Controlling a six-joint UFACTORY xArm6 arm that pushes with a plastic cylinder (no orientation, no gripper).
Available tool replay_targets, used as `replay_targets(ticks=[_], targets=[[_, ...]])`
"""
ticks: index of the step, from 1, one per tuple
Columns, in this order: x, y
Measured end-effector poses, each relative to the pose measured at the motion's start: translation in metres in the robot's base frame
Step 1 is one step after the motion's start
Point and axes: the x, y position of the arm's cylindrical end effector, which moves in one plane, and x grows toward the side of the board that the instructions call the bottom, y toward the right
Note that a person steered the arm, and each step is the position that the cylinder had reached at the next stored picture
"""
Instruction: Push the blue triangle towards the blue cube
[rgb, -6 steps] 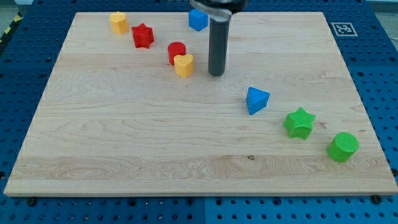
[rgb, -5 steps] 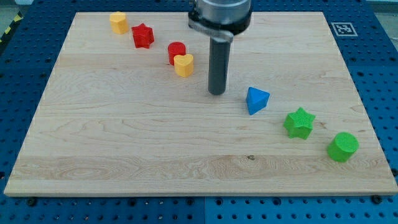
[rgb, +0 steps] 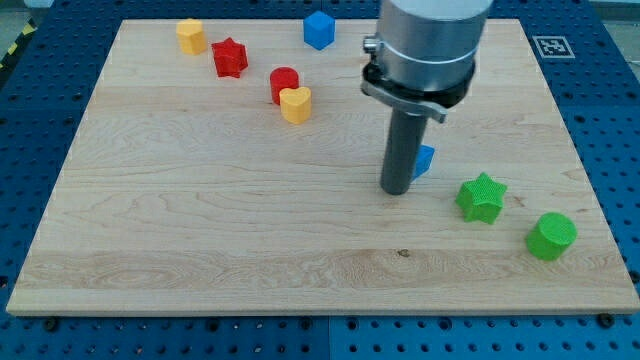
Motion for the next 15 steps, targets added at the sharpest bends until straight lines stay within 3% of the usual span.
replay_targets(ticks=[3, 9, 12, 15], targets=[[-0.014, 0.026], [-0.163, 0.062], [-0.181, 0.096], [-0.184, 0.054]])
